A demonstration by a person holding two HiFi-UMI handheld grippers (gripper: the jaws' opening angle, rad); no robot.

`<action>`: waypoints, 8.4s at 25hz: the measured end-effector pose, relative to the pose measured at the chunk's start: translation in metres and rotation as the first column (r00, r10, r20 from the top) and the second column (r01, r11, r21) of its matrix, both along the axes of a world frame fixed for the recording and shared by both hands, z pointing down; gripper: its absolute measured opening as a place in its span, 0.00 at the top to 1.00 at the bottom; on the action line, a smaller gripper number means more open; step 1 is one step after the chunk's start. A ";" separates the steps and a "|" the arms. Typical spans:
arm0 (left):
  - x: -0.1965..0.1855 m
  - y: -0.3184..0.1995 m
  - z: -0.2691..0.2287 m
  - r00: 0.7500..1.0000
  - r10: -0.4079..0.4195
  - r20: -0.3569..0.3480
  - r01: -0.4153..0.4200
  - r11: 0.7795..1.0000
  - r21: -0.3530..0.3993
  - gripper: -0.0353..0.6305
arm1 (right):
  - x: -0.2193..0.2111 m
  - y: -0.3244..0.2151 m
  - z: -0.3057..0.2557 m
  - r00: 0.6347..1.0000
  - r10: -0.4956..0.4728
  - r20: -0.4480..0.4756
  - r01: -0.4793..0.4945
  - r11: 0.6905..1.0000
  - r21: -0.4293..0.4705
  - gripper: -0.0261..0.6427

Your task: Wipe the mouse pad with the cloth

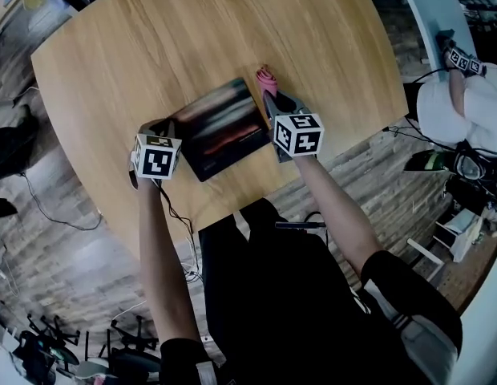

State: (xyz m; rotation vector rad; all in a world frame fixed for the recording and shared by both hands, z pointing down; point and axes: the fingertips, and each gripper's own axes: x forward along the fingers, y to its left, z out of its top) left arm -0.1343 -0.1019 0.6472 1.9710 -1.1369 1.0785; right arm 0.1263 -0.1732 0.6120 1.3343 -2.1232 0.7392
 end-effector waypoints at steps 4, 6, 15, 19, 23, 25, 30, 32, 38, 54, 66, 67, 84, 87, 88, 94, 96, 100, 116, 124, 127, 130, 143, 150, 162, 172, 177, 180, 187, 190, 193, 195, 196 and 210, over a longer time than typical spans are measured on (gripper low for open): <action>0.003 -0.001 0.000 1.000 -0.007 -0.020 0.007 1.000 -0.002 0.91 | -0.029 -0.009 0.017 0.991 -0.104 -0.080 0.102 0.994 -0.038 0.88; 0.003 -0.001 0.000 1.000 -0.001 -0.018 0.001 1.000 -0.001 0.91 | -0.046 -0.011 0.019 0.976 -0.183 -0.118 0.179 0.983 -0.042 0.88; 0.002 -0.001 0.001 1.000 0.017 -0.007 -0.017 1.000 0.000 0.91 | -0.086 0.003 0.031 0.803 -0.475 -0.359 0.500 0.865 -0.025 0.88; 0.001 -0.001 0.003 1.000 0.023 -0.005 -0.023 1.000 -0.005 0.91 | -0.094 0.012 0.035 0.717 -0.563 -0.411 0.609 0.793 -0.024 0.88; 0.000 -0.001 0.003 1.000 0.019 0.003 -0.019 1.000 -0.010 0.91 | -0.097 0.019 0.037 0.660 -0.624 -0.418 0.687 0.727 0.000 0.88; 0.001 -0.001 0.002 1.000 0.019 0.009 -0.019 1.000 -0.010 0.91 | -0.098 0.023 0.036 0.633 -0.651 -0.419 0.717 0.697 0.001 0.88; 0.000 -0.001 0.002 1.000 0.015 0.020 -0.015 1.000 -0.010 0.91 | -0.101 0.030 0.038 0.544 -0.698 -0.465 0.783 0.622 -0.017 0.88; 0.000 -0.001 0.002 1.000 0.012 0.018 -0.012 1.000 -0.012 0.91 | -0.105 0.037 0.039 0.498 -0.723 -0.478 0.815 0.578 -0.025 0.88; 0.000 -0.001 0.003 1.000 -0.001 0.024 0.001 1.000 -0.010 0.91 | -0.115 0.057 0.041 0.405 -0.769 -0.495 0.878 0.478 -0.025 0.88; -0.002 -0.003 0.001 0.998 -0.019 0.056 0.019 1.000 0.001 0.91 | -0.106 0.118 0.037 0.236 -0.862 -0.449 0.966 0.257 0.015 0.88; -0.004 -0.003 0.000 0.996 -0.033 0.085 0.033 0.999 0.002 0.91 | -0.077 0.159 0.036 0.078 -0.897 -0.435 0.997 0.083 0.007 0.88; -0.005 -0.004 0.000 0.996 -0.032 0.088 0.031 1.000 0.002 0.91 | -0.075 0.162 0.036 0.071 -0.899 -0.432 0.997 0.075 0.006 0.88; -0.009 -0.005 0.000 0.992 -0.054 0.115 0.051 0.998 0.028 0.91 | -0.036 0.191 0.038 0.192 -0.940 -0.282 0.978 0.206 -0.021 0.88; -0.008 -0.006 0.000 0.992 -0.056 0.113 0.053 0.998 0.030 0.91 | -0.039 0.189 0.037 0.291 -0.930 -0.223 0.950 0.308 -0.043 0.88; -0.009 -0.006 0.000 0.992 -0.058 0.114 0.054 0.998 0.031 0.91 | -0.040 0.190 0.036 0.311 -0.927 -0.208 0.943 0.329 -0.056 0.88; -0.008 -0.006 0.002 0.992 -0.062 0.112 0.058 0.998 0.040 0.91 | -0.054 0.198 0.039 0.352 -0.922 -0.164 0.922 0.371 -0.106 0.88; -0.008 -0.006 0.003 0.992 -0.064 0.111 0.060 0.997 0.041 0.91 | -0.061 0.205 0.040 0.344 -0.926 -0.157 0.924 0.363 -0.119 0.88; -0.007 -0.006 0.002 0.992 -0.066 0.109 0.062 0.997 0.041 0.91 | -0.076 0.219 0.039 0.330 -0.935 -0.130 0.927 0.348 -0.143 0.88; -0.007 -0.006 0.001 0.993 -0.078 0.093 0.073 0.995 0.061 0.91 | -0.133 0.234 0.005 0.552 -0.783 0.286 0.834 0.518 -0.192 0.88; -0.010 -0.005 0.003 0.992 -0.123 0.022 0.121 0.990 0.067 0.91 | -0.136 0.204 -0.050 0.674 -0.664 0.324 0.719 0.691 -0.078 0.88; -0.021 -0.004 -0.002 0.981 -0.193 0.008 0.191 0.976 0.105 0.91 | -0.131 0.188 -0.068 0.717 -0.624 0.311 0.665 0.745 -0.038 0.88; -0.027 -0.006 -0.027 0.961 -0.272 -0.047 0.276 0.946 0.173 0.91 | -0.124 0.173 -0.084 0.755 -0.579 0.306 0.611 0.791 -0.011 0.88; -0.027 0.031 -0.189 0.875 -0.452 -0.174 0.470 0.706 0.529 0.91 | -0.098 0.138 -0.144 0.841 -0.459 0.285 0.442 0.888 0.124 0.88; 0.014 0.066 -0.254 0.865 -0.444 -0.233 0.485 0.623 0.613 0.91 | -0.083 0.146 -0.171 0.848 -0.440 0.295 0.409 0.898 0.162 0.88; 0.087 0.133 -0.344 0.863 -0.415 -0.289 0.483 0.506 0.715 0.91 | -0.051 0.173 -0.239 0.832 -0.423 0.360 0.344 0.901 0.263 0.88; 0.093 0.193 -0.374 0.833 -0.442 -0.333 0.525 0.442 0.727 0.91 | -0.044 0.203 -0.279 0.835 -0.426 0.349 0.310 0.887 0.342 0.88; 0.084 0.217 -0.380 0.825 -0.448 -0.345 0.536 0.427 0.728 0.91 | -0.040 0.217 -0.289 0.847 -0.403 0.345 0.278 0.891 0.360 0.88; 0.078 0.228 -0.379 0.826 -0.446 -0.345 0.536 0.431 0.726 0.91 | -0.040 0.224 -0.290 0.860 -0.382 0.338 0.255 0.896 0.363 0.88; 0.071 0.245 -0.370 0.817 -0.435 -0.379 0.562 0.454 0.692 0.91 | -0.044 0.245 -0.293 0.872 -0.367 0.324 0.236 0.895 0.379 0.88; 0.073 0.248 -0.365 0.824 -0.418 -0.382 0.556 0.473 0.683 0.91 | -0.046 0.253 -0.295 0.873 -0.363 0.326 0.226 0.893 0.388 0.88; 0.075 0.250 -0.361 0.836 -0.400 -0.375 0.541 0.490 0.684 0.91 | -0.048 0.258 -0.296 0.878 -0.361 0.316 0.224 0.891 0.396 0.88; 0.075 0.250 -0.359 0.840 -0.396 -0.371 0.536 0.497 0.682 0.91 | -0.048 0.261 -0.295 0.881 -0.359 0.309 0.225 0.891 0.395 0.88; 0.075 0.251 -0.359 0.839 -0.396 -0.372 0.537 0.498 0.680 0.91 | -0.048 0.262 -0.294 0.882 -0.357 0.307 0.224 0.892 0.393 0.88; 0.067 0.256 -0.362 0.838 -0.376 -0.395 0.542 0.498 0.677 0.91 | -0.052 0.269 -0.299 0.893 -0.344 0.291 0.209 0.888 0.409 0.88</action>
